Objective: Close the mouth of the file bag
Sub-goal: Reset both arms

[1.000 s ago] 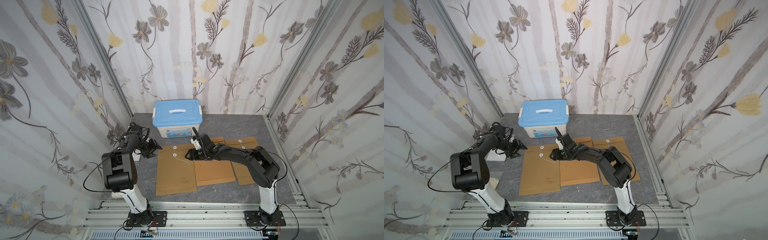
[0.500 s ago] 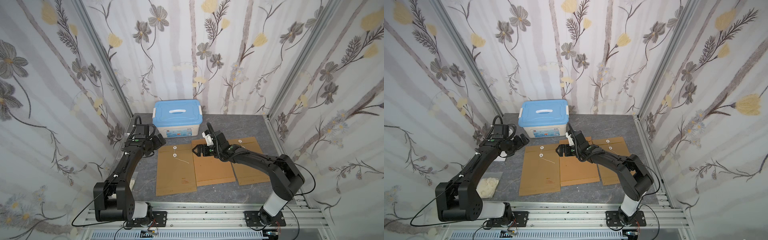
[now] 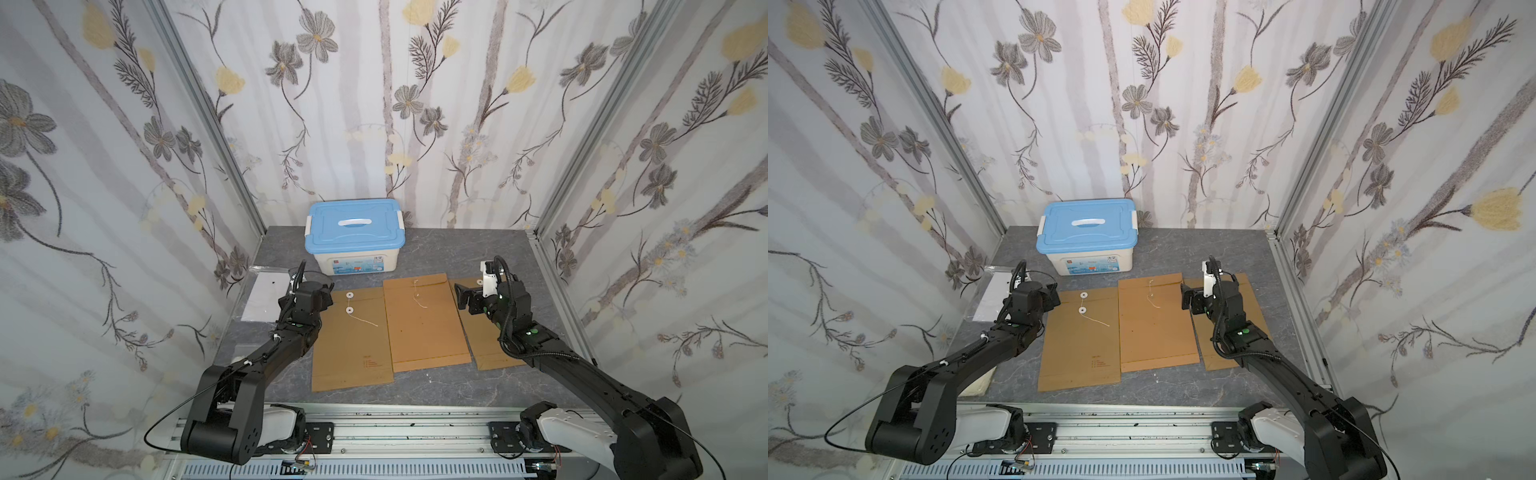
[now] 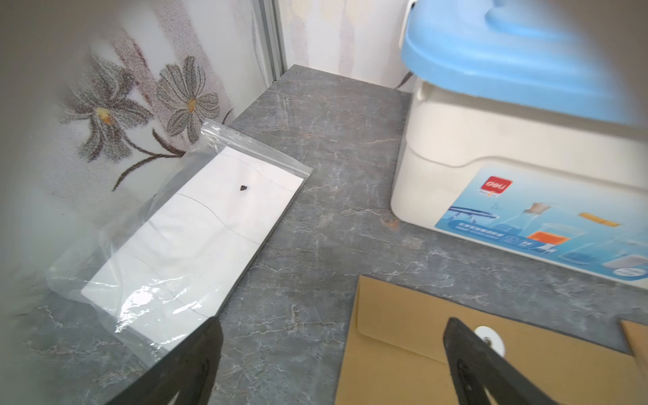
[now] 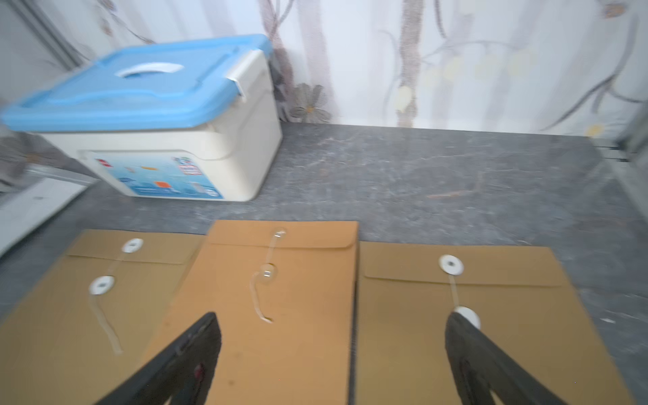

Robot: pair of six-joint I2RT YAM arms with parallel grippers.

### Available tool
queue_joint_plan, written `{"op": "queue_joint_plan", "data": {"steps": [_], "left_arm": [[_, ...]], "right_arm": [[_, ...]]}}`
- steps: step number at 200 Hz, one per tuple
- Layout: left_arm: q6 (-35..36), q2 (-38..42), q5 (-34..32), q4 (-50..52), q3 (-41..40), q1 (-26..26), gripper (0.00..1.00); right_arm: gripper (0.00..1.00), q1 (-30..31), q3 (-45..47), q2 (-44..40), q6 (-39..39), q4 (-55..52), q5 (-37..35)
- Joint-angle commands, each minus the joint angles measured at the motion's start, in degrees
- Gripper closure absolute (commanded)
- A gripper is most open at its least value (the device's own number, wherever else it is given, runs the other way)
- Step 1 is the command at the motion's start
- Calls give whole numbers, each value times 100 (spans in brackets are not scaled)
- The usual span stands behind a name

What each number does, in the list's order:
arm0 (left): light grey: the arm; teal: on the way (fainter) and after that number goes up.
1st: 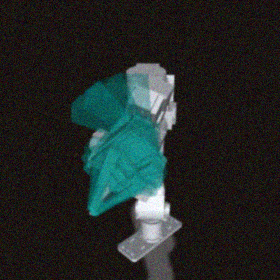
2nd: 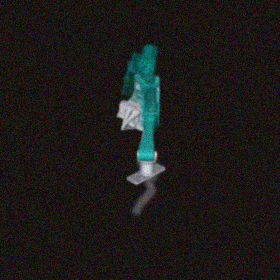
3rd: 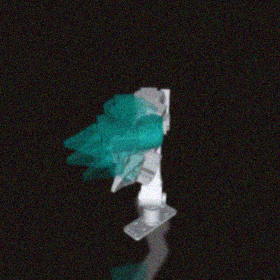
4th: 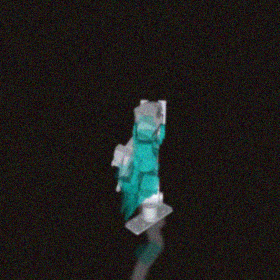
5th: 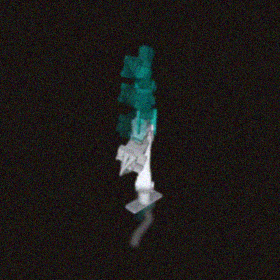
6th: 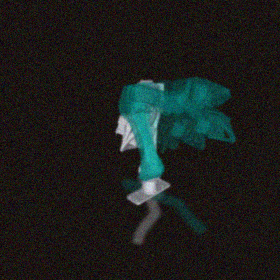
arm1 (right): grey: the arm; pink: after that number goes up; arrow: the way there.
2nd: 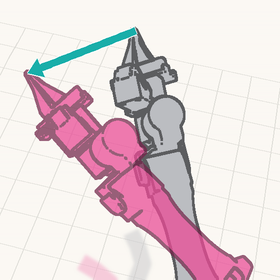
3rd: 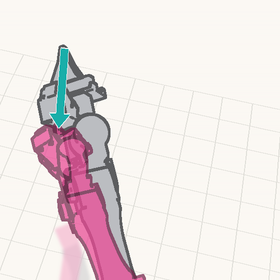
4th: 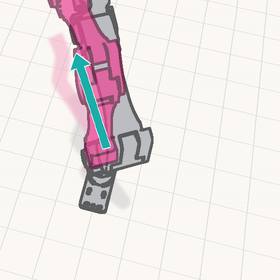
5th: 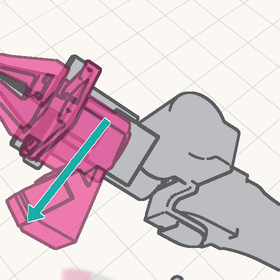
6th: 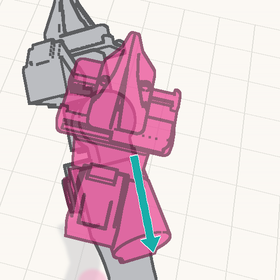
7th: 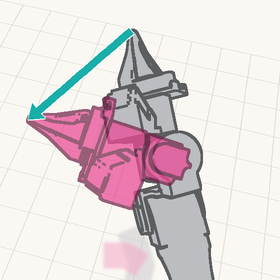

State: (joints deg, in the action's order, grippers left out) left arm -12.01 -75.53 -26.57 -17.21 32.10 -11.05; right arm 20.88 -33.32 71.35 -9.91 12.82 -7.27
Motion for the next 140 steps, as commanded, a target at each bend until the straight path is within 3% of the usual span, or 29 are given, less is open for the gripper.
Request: {"op": "queue_joint_plan", "data": {"steps": [1,41,52,66,83,97,122,140], "left_arm": [[606,-191,-309,-716,109,61,0],[1090,-15,-311,-1679,-641,139,0],[1026,-134,2,-1920,-895,259,0],[1147,-77,298,-2036,-1021,321,0],[1120,-103,933,-3033,-1382,577,0],[1023,-332,1077,-3192,-1344,723,0],[922,-998,1409,-3468,-1195,927,0],[870,-1384,1616,-3649,-1096,1044,0]], "right_arm": [[0,-492,91,-171,639,378,-1094],[0,-1055,661,-147,1306,996,-1247],[0,-1287,625,24,1155,889,-1086],[0,-1497,967,179,1059,1707,-795],[0,-1680,973,415,847,2163,-424],[0,-1719,935,730,842,2464,-111],[0,-1719,962,1354,745,3081,-338],[0,-1728,990,1342,754,3087,-308]]}}
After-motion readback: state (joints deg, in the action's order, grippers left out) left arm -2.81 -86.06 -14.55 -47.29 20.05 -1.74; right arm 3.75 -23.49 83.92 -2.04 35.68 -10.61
